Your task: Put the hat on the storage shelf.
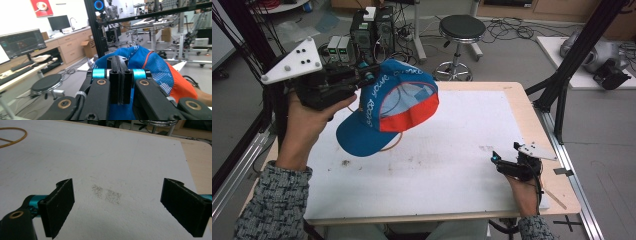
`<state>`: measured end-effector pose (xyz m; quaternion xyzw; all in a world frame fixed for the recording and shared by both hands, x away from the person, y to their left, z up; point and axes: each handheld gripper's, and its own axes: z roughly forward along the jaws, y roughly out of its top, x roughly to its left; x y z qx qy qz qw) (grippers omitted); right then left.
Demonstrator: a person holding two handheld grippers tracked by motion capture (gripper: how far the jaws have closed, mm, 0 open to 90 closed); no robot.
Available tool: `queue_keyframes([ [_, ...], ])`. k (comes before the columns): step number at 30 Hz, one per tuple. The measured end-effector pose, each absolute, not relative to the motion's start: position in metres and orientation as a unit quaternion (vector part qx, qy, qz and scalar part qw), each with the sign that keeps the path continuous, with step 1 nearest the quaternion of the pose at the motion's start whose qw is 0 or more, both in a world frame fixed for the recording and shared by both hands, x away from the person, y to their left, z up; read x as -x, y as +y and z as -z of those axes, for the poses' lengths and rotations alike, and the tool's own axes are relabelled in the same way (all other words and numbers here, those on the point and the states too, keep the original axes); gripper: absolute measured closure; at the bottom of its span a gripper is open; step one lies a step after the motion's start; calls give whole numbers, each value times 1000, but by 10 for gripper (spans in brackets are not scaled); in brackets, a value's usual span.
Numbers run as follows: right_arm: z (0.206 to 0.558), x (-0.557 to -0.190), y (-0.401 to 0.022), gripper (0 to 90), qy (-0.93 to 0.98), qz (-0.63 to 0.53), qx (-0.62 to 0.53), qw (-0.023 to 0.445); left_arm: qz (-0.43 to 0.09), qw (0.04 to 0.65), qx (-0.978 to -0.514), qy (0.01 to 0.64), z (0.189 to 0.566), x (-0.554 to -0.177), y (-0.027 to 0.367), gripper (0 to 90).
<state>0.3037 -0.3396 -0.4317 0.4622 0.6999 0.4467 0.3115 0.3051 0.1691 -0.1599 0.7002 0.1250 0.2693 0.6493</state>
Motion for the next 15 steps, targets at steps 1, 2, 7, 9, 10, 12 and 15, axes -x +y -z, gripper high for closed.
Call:
queue_keyframes([
  [1,432,-304,-339,110,699,-447,-463,311,-272,648,-700,126,159,-306,171,888],
  [2,432,-304,-340,110,700,-447,-462,311,-276,647,-699,133,157,-309,175,888],
  [7,432,-304,-339,110,701,-446,-462,310,-287,642,-694,153,154,-317,187,888],
  [9,432,-304,-339,109,702,-446,-463,307,-294,638,-693,164,154,-321,192,888],
  [10,432,-304,-339,109,702,-446,-463,307,-298,634,-694,167,154,-323,194,888],
  [12,432,-304,-339,110,703,-446,-462,307,-310,624,-696,175,155,-326,196,888],
  [15,432,-304,-339,110,704,-445,-460,308,-323,612,-698,184,156,-332,200,888],
])
